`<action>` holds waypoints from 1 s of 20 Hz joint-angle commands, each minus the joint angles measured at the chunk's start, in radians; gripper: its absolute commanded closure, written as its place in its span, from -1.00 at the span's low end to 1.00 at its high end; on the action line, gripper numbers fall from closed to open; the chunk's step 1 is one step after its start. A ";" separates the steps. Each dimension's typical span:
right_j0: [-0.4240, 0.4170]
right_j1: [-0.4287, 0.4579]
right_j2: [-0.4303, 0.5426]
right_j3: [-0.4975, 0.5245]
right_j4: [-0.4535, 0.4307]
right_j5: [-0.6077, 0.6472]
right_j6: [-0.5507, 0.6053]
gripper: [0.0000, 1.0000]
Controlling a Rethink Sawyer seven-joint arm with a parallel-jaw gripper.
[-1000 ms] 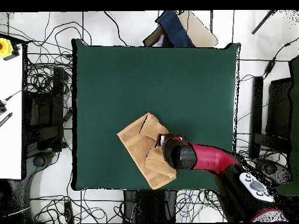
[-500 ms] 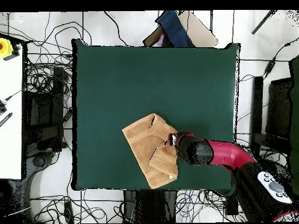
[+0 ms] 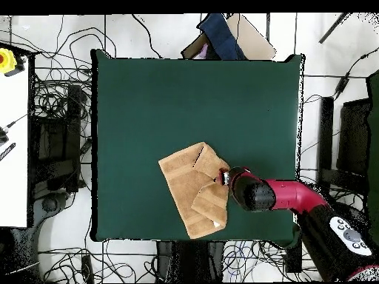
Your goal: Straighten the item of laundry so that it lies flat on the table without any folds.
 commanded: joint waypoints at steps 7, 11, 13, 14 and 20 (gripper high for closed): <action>0.138 -0.288 0.113 0.143 0.211 0.143 0.123 -1.00; 0.210 -0.303 0.060 0.151 0.246 0.168 0.123 -1.00; 0.237 -0.276 0.031 0.157 0.239 0.144 0.127 -1.00; 0.249 -0.259 0.017 0.165 0.235 0.117 0.135 -1.00; 0.332 -0.110 -0.116 0.171 0.145 -0.081 0.196 -1.00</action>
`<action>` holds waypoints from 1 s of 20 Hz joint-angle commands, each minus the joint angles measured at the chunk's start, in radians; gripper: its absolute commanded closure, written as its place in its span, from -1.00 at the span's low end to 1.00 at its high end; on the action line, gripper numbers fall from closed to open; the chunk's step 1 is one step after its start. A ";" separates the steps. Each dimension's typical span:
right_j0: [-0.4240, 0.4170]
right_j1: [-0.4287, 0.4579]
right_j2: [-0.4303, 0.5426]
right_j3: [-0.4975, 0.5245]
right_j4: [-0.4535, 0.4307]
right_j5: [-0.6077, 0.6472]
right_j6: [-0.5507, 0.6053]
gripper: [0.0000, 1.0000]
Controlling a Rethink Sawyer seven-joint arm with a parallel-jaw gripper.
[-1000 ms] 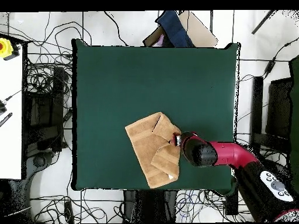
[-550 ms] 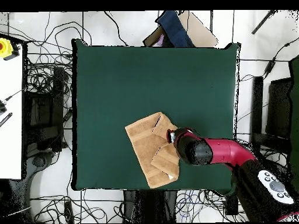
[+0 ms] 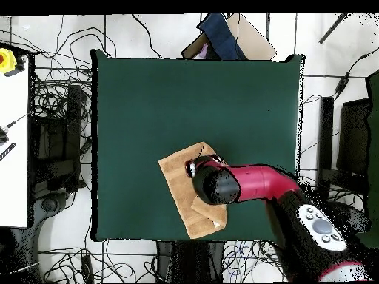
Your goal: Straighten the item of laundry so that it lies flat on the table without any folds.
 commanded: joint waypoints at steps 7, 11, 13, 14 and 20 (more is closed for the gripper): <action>0.186 0.214 -0.312 0.009 -0.091 -0.256 0.221 -1.00; 0.239 0.212 -0.394 0.009 -0.071 -0.309 0.216 -1.00; 0.276 0.219 -0.446 0.008 -0.061 -0.355 0.226 -1.00; 0.292 0.223 -0.470 0.007 -0.055 -0.375 0.227 -1.00; 0.326 0.191 -0.529 0.042 -0.040 -0.372 0.191 -1.00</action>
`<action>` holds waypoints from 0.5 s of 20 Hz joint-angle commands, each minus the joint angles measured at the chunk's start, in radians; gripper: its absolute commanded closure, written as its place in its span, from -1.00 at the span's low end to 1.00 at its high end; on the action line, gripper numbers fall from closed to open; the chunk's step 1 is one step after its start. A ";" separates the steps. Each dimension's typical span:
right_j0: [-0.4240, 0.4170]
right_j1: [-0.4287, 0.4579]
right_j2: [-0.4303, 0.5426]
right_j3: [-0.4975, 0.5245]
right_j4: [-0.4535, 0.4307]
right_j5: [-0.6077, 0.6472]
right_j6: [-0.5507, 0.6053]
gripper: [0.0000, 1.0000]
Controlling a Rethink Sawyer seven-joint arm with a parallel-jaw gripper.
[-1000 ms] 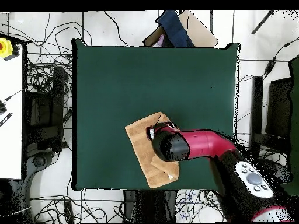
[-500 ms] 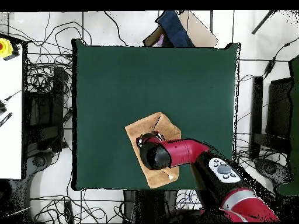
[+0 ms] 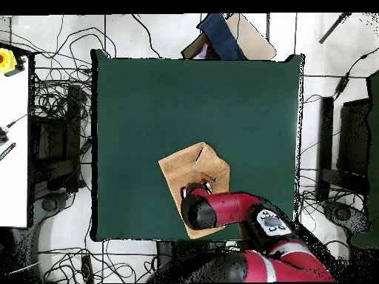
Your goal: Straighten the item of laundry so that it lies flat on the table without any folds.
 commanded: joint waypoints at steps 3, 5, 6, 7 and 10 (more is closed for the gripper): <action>0.064 -0.027 -0.147 0.050 0.014 -0.007 0.184 -1.00; 0.076 -0.042 -0.165 0.059 0.012 0.004 0.176 -1.00; 0.071 -0.052 -0.170 0.065 0.003 0.013 0.163 -1.00; 0.065 -0.062 -0.176 0.071 -0.005 0.023 0.151 -1.00; 0.024 -0.080 -0.182 0.075 -0.047 0.054 0.094 -1.00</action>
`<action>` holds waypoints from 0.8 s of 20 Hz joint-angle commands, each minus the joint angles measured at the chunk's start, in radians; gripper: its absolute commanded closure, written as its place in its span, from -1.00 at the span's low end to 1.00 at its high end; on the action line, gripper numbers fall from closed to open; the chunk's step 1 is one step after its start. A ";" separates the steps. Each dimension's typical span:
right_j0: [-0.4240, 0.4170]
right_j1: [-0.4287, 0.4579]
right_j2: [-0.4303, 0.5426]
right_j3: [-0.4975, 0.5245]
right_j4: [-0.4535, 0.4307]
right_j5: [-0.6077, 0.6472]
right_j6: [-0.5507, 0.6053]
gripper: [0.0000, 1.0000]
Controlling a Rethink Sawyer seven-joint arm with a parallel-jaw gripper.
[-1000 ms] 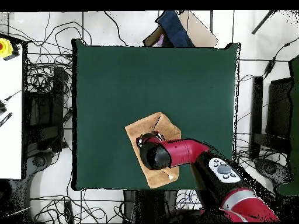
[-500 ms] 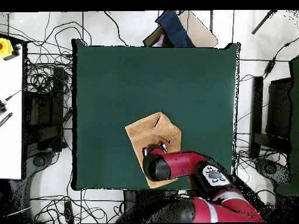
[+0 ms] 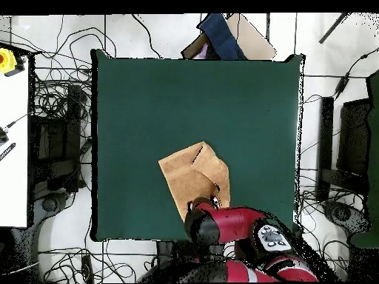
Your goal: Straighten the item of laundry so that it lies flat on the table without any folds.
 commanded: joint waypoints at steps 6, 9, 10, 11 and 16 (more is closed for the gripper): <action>-0.039 0.090 -0.090 -0.059 -0.115 -0.039 0.087 -1.00; 0.032 0.210 -0.186 -0.106 -0.093 -0.217 0.148 -1.00; 0.056 0.243 -0.215 -0.117 -0.073 -0.271 0.158 -1.00; 0.063 0.271 -0.228 -0.123 -0.061 -0.310 0.158 -1.00; 0.054 0.348 -0.235 -0.151 -0.032 -0.422 0.129 -1.00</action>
